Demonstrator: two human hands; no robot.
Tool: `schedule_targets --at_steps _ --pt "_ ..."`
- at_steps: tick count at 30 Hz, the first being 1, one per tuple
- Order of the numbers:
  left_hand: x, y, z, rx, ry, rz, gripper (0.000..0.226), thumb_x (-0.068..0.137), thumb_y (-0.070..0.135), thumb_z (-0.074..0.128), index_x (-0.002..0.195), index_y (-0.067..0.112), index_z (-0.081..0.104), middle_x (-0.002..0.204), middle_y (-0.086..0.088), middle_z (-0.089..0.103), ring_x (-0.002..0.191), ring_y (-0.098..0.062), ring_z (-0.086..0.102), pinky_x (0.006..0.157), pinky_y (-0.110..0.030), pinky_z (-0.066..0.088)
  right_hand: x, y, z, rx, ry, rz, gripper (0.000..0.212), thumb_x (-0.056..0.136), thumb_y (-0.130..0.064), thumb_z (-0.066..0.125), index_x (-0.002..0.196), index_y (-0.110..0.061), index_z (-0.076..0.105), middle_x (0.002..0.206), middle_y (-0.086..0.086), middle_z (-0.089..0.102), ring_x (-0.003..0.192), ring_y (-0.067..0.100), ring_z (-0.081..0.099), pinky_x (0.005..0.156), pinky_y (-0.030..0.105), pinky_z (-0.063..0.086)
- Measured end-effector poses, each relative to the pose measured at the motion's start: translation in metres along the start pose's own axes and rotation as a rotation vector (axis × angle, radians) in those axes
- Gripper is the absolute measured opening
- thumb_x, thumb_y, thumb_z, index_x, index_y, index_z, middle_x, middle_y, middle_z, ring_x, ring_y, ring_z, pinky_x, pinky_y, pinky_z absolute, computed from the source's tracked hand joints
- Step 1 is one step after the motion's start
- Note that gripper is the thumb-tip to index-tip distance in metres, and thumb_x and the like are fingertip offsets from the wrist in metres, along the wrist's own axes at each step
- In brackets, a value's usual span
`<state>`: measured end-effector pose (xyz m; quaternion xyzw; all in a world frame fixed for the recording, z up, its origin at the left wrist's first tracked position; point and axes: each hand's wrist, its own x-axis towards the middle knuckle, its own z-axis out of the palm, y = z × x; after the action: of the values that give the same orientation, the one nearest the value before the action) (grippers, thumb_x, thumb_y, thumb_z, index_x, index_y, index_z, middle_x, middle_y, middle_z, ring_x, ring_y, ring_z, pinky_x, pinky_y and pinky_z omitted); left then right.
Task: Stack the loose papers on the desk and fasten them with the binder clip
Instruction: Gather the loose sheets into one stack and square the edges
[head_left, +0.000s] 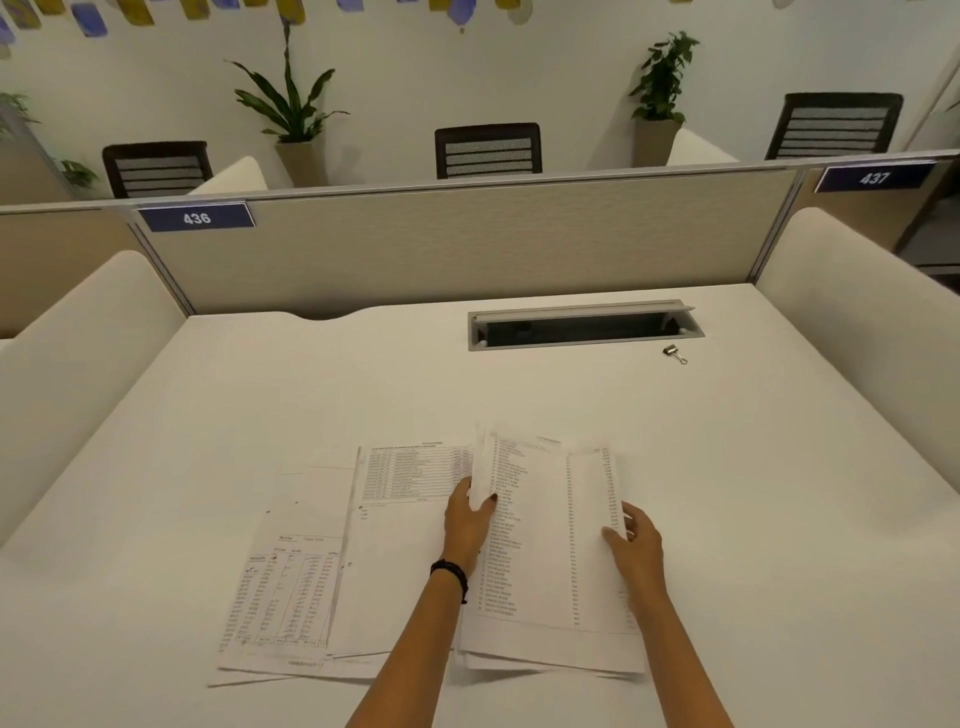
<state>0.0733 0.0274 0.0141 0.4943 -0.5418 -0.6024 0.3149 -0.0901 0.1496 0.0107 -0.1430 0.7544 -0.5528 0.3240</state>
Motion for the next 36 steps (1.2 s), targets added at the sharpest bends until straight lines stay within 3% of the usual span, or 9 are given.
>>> schedule_targets --at_steps 6,9,14,19,26,29,36 --pt "-0.007 0.05 0.002 -0.047 -0.051 0.184 0.02 0.092 0.017 0.054 0.112 0.021 0.054 0.108 0.0 0.064 0.098 -0.02 0.063 0.073 -0.022 0.057 -0.007 -0.038 -0.004 0.152 0.083 -0.132 0.047 0.085 0.006 0.053 0.128 -0.012 0.045 0.115 0.013 0.059 0.097 0.025 0.058 0.085 0.036 0.049" --pt "-0.012 0.068 0.004 -0.061 -0.037 0.293 0.021 0.092 0.022 0.054 0.113 0.021 0.055 0.106 0.005 0.064 0.094 -0.014 0.066 0.07 -0.022 0.057 -0.011 -0.06 -0.009 0.194 0.114 -0.24 0.037 0.084 0.004 0.055 0.119 -0.009 0.052 0.109 0.011 0.063 0.094 0.026 0.061 0.079 0.034 0.052" --pt "-0.015 0.091 0.008 -0.084 -0.025 0.394 0.024 0.092 0.02 0.053 0.114 0.028 0.051 0.106 0.011 0.062 0.093 -0.009 0.064 0.068 -0.018 0.056 -0.017 -0.087 -0.017 0.236 0.144 -0.404 0.018 0.085 -0.001 0.058 0.101 -0.009 0.06 0.099 0.009 0.064 0.087 0.024 0.061 0.07 0.02 0.055" --pt "-0.015 0.099 0.011 -0.082 -0.032 0.396 0.033 0.088 0.02 0.059 0.114 0.035 0.047 0.107 0.016 0.059 0.094 -0.007 0.061 0.064 -0.012 0.054 -0.018 -0.087 -0.019 0.272 0.101 -0.391 0.023 0.084 -0.004 0.062 0.106 -0.01 0.059 0.102 0.004 0.064 0.093 0.023 0.06 0.08 0.031 0.051" --pt "-0.013 0.08 0.014 -0.086 -0.047 0.345 0.037 0.088 0.022 0.059 0.123 0.027 0.048 0.115 0.007 0.06 0.102 -0.011 0.06 0.071 -0.017 0.056 -0.012 -0.074 -0.019 0.166 0.063 -0.315 0.027 0.083 -0.008 0.065 0.109 -0.004 0.058 0.107 0.007 0.062 0.095 0.026 0.058 0.086 0.036 0.05" --pt "-0.013 0.07 0.015 -0.068 -0.057 0.309 0.031 0.089 0.022 0.058 0.117 0.032 0.049 0.112 0.01 0.06 0.103 -0.013 0.06 0.078 -0.023 0.056 -0.008 -0.064 -0.017 0.103 0.055 -0.265 0.02 0.084 -0.01 0.064 0.102 -0.002 0.06 0.106 0.013 0.065 0.094 0.032 0.059 0.087 0.041 0.051" --pt "-0.016 0.073 0.021 -0.086 -0.008 0.294 0.039 0.088 0.023 0.058 0.125 0.021 0.046 0.115 0.002 0.058 0.103 -0.019 0.059 0.074 -0.022 0.053 -0.014 -0.075 -0.017 0.112 0.105 -0.335 0.009 0.086 -0.01 0.061 0.092 -0.003 0.062 0.095 0.009 0.064 0.083 0.029 0.059 0.075 0.032 0.048"
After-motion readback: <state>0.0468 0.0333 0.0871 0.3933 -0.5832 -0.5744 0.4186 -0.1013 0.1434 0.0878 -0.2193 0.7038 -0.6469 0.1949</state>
